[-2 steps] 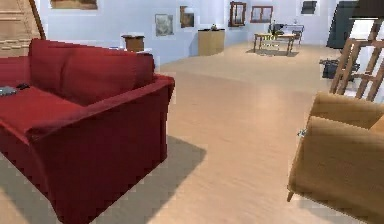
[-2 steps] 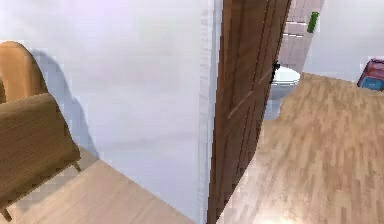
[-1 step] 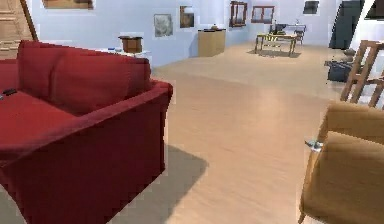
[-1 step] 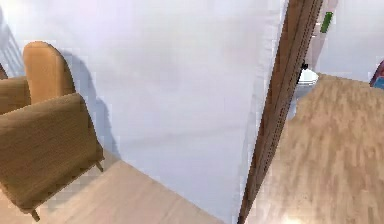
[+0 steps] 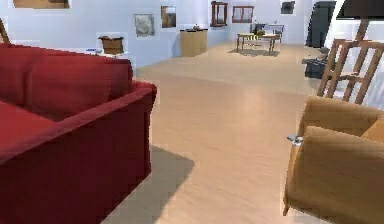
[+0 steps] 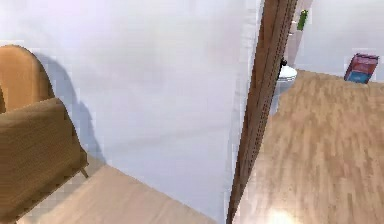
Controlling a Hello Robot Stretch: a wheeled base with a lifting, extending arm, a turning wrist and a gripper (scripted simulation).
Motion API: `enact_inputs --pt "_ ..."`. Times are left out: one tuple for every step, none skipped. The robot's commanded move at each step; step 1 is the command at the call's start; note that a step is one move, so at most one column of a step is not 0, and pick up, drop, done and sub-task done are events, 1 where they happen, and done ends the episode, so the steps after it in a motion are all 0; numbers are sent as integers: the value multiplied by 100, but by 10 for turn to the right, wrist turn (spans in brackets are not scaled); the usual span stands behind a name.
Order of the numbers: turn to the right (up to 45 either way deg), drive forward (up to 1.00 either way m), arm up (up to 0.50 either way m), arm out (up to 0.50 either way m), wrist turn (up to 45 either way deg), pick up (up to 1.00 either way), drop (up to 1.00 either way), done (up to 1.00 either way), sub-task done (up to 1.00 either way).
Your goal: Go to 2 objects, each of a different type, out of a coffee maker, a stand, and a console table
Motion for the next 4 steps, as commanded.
enact_inputs --pt "0 100 0 0 0 0 0 0 0" --pt "60 0 0 0 0 0 0 0 0" --pt "0 30 0 0 0 0 0 0 0" --pt "210 0 0 0 0 0 0 0 0"
